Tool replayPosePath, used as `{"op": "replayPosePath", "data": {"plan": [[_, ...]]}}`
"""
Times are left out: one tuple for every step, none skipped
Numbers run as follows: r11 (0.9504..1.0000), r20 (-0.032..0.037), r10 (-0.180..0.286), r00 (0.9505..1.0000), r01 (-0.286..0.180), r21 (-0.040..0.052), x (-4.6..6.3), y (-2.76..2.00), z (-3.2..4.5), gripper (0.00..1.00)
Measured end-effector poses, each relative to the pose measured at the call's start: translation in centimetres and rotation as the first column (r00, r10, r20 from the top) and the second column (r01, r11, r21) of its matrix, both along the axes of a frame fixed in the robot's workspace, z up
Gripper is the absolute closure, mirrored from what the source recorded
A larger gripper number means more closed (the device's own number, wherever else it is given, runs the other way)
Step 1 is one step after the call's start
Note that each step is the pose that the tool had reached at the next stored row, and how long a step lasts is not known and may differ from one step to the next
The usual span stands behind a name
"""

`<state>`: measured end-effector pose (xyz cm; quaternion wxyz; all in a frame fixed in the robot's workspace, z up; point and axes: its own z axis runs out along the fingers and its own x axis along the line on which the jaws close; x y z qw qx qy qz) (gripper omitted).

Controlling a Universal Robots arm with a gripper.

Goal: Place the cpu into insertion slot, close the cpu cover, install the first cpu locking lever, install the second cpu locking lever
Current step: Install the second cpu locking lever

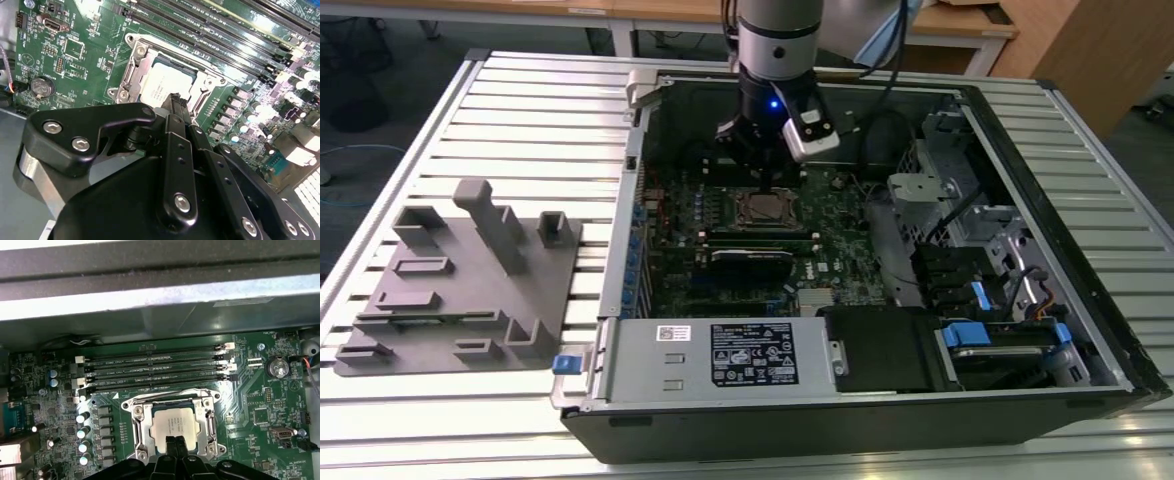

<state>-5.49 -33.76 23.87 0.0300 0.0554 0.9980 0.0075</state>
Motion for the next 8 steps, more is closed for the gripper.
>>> {"op": "replayPosePath", "data": {"plan": [[1.0000, 0.0001, 0.000, 1.0000, 0.000, 0.0002, 0.00, 0.00, 0.20, 0.90], [1.0000, 0.0001, 0.000, 1.0000, 0.000, 0.0003, 0.00, 0.00, 0.41, 0.90], [1.0000, 0.0000, 0.000, 1.0000, 0.000, 0.0002, 0.00, 0.00, 0.54, 0.90], [1.0000, 0.0000, 0.000, 1.0000, 0.000, 0.0002, 0.00, 0.00, 0.60, 0.90], [1.0000, 0.0001, 0.000, 1.0000, 0.000, 0.0004, 0.00, 0.01, 0.59, 0.90], [1.0000, 0.0002, 0.000, 1.0000, 0.000, 0.0004, 0.00, 0.01, 0.59, 0.90], [1.0000, 0.0002, 0.000, 1.0000, 0.000, 0.0005, 0.00, -0.01, 0.59, 0.90], [1.0000, 0.0000, 0.000, 1.0000, 0.000, 0.0003, 0.01, -0.08, 0.60, 0.90]]}}
